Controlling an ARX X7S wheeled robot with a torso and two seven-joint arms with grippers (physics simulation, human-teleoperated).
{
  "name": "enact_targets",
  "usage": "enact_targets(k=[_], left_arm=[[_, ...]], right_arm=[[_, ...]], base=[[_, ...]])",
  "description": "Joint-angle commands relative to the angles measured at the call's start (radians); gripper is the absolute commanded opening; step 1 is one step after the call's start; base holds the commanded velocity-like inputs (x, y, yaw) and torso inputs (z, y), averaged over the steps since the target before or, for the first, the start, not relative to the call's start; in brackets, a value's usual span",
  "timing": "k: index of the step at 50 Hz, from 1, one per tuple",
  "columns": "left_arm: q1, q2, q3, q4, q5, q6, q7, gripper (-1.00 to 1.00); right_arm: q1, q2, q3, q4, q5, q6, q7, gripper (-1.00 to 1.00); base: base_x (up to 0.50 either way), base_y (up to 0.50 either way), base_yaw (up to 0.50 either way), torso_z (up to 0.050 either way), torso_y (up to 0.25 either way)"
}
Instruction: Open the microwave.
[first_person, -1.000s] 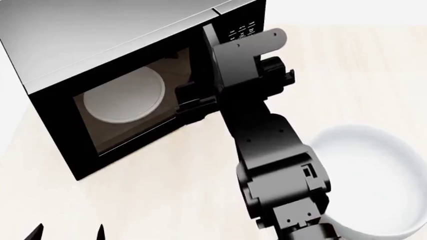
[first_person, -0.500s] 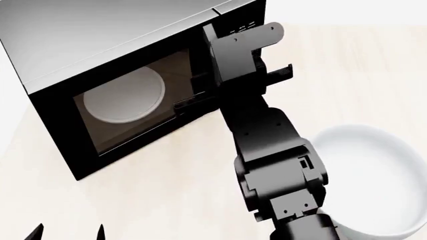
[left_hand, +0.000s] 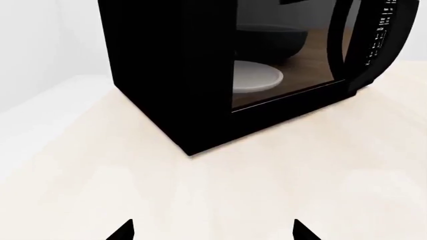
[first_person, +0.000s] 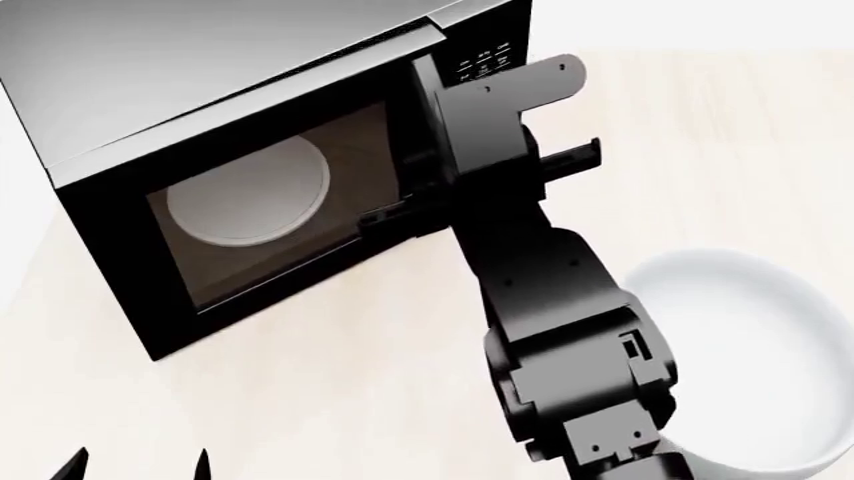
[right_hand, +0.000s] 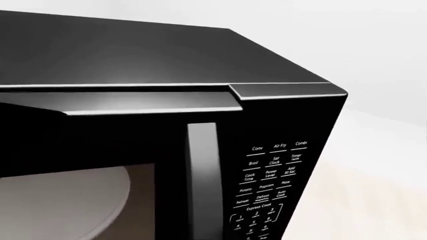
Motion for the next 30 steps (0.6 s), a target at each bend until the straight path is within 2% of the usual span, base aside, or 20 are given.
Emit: enact_targets(k=[1, 30], left_arm=[[-0.002, -0.002, 0.004, -0.001, -0.004, 0.0, -0.003, 1.0], [-0.002, -0.009, 0.013, 0.001, -0.01, 0.002, -0.011, 1.0]], right_arm=[[-0.039, 0.02, -0.009, -0.154, 0.056, 0.052, 0.0, -1.0], [-0.174, 0.096, -0.005, -0.506, 0.144, 0.193, 0.083, -1.0]], base=[[0.0, 0.0, 0.0, 0.0, 0.0], [0.0, 0.0, 0.0, 0.0, 0.001]])
